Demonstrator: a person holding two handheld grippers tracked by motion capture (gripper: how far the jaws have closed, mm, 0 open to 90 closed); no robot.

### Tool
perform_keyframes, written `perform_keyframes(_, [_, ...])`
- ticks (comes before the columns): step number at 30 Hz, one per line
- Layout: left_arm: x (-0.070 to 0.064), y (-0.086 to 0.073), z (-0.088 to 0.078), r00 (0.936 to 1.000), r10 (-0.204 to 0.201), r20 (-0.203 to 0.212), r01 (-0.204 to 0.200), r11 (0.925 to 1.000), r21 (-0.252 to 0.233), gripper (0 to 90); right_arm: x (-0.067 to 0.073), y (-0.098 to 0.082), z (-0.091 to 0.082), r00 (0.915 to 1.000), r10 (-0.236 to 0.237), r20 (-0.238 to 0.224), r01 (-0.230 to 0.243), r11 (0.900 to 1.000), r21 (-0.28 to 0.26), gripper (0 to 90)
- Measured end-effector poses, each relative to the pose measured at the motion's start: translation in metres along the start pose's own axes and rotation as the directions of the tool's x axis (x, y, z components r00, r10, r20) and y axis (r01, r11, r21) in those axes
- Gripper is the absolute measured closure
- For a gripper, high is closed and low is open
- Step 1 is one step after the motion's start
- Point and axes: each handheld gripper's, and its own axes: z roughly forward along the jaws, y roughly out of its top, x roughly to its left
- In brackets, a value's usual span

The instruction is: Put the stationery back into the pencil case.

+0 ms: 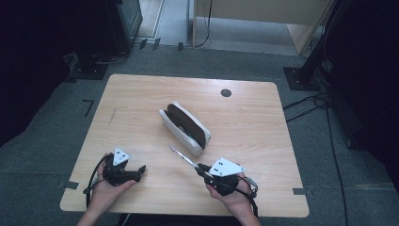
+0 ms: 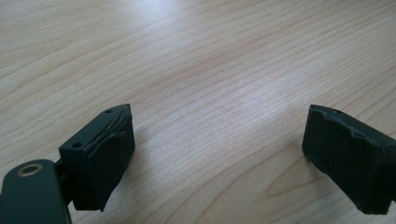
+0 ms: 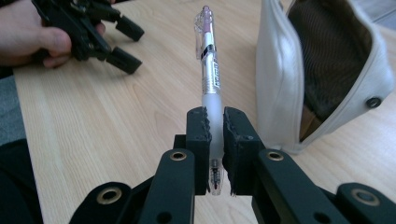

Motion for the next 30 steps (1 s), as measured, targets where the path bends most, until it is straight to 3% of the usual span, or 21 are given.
perform_keyframes(8, [0.0, 0.0, 0.0, 1.0, 0.0, 0.0, 0.0, 1.0, 0.0, 9.6, -0.006, 0.019, -0.009, 0.9993, -0.023, 0.029, 0.024, 0.999, -0.039, 81.5])
perform_keyframes(18, [0.0, 0.0, 0.0, 1.0, 0.0, -0.001, 0.0, 1.0, 0.0, 9.6, -0.017, 0.038, -0.018, 0.9978, -0.019, 0.064, 0.025, 0.996, -0.089, 81.5])
perform_keyframes(30, [0.0, 0.0, 0.0, 1.0, 0.0, 0.0, 0.0, 1.0, 0.001, 9.6, -0.038, 0.054, -0.019, 0.9935, 0.017, 0.113, -0.003, 0.992, -0.127, 81.5])
